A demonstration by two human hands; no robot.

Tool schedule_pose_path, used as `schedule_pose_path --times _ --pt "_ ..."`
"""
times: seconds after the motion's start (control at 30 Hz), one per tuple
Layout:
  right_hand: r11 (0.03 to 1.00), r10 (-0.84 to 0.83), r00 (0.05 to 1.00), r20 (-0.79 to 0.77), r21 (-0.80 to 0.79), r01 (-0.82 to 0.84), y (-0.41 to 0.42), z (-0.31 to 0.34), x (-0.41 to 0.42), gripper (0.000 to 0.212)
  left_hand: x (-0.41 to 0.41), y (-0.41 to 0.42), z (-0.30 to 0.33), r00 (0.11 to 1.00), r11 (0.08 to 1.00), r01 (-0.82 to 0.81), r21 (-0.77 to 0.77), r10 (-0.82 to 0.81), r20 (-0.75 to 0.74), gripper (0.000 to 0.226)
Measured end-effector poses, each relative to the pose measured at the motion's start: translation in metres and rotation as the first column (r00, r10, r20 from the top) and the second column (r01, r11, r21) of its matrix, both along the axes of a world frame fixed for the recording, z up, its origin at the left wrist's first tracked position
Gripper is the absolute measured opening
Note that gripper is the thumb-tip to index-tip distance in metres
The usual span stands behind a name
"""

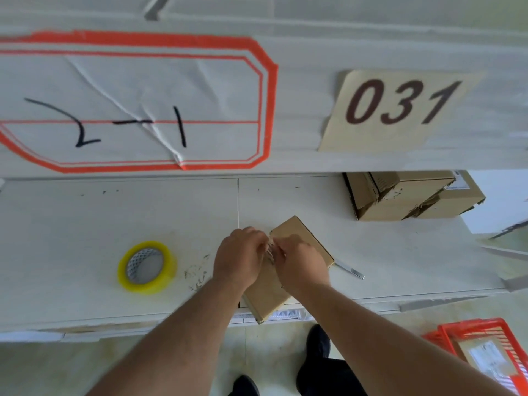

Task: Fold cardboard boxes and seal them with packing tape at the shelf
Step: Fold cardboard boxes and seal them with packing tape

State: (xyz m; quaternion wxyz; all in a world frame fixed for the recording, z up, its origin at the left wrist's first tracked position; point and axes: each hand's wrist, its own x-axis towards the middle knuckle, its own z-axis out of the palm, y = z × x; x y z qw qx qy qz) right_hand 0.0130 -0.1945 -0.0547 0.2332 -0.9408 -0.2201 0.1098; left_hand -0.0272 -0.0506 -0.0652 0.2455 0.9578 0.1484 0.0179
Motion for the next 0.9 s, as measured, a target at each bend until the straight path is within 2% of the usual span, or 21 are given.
schedule_pose_path --times 0.03,0.1,0.2,0.23,0.3,0.37,0.4,0.47,0.53,0.57,0.7,0.83,0.9 --pt "0.999 0.028 0.997 0.075 -0.047 -0.024 -0.001 0.002 -0.001 0.022 -0.002 0.001 0.0 1.0 1.0 -0.003 0.029 0.004 -0.014 0.019" --pt "0.996 0.036 0.991 0.129 -0.082 -0.025 -0.005 0.003 -0.001 0.037 -0.005 0.002 0.0 1.0 0.997 -0.01 0.081 0.013 -0.027 0.019" --pt "0.986 0.115 0.992 0.06 -0.127 -0.106 -0.008 -0.002 -0.006 0.055 -0.006 -0.004 0.0 0.999 0.999 -0.05 0.013 0.05 0.003 0.012" --pt "0.985 0.126 0.991 0.035 -0.122 -0.121 -0.008 -0.002 -0.009 0.058 -0.005 -0.005 -0.001 0.998 0.998 -0.057 -0.038 0.057 -0.012 0.017" --pt "0.986 0.136 0.99 0.029 -0.099 -0.132 -0.011 -0.001 -0.009 0.059 -0.005 -0.004 -0.004 0.99 0.984 -0.065 -0.166 0.043 -0.132 0.048" --pt "0.987 0.153 0.988 0.033 -0.063 -0.15 -0.015 -0.001 -0.01 0.055 -0.006 0.0 -0.006 0.974 0.989 -0.029 -0.147 -0.005 -0.226 0.064" --pt "0.993 0.114 0.993 -0.003 -0.003 -0.114 -0.018 -0.001 -0.01 0.05 -0.006 0.0 -0.006 0.969 0.995 -0.005 -0.102 -0.02 -0.247 0.063" --pt "0.984 -0.058 0.985 -0.166 0.156 0.084 -0.021 -0.001 -0.007 0.04 -0.006 -0.006 -0.007 0.967 0.999 -0.007 -0.053 -0.007 -0.254 0.059" --pt "0.925 -0.2 0.925 -0.323 0.248 0.287 -0.022 -0.002 -0.002 0.031 -0.007 -0.015 -0.006 0.968 0.995 -0.065 -0.073 0.045 -0.249 0.059" --pt "0.904 -0.233 0.905 -0.357 0.264 0.337 -0.022 -0.003 -0.002 0.028 -0.008 -0.019 -0.006 0.967 0.991 -0.092 -0.094 0.067 -0.245 0.059" --pt "0.831 -0.288 0.849 -0.443 0.324 0.451 -0.024 -0.002 -0.002 0.031 -0.011 -0.02 -0.008 0.971 0.992 -0.063 -0.109 0.036 -0.237 0.057" --pt "0.77 -0.342 0.798 -0.497 0.339 0.541 -0.023 0.002 0.001 0.056 -0.015 -0.023 -0.008 0.966 0.992 -0.093 -0.09 0.068 -0.25 0.052" --pt "0.756 -0.336 0.783 -0.523 0.346 0.555 -0.024 0.004 0.007 0.052 -0.017 -0.024 -0.008 0.967 0.99 -0.105 -0.089 0.081 -0.241 0.048"
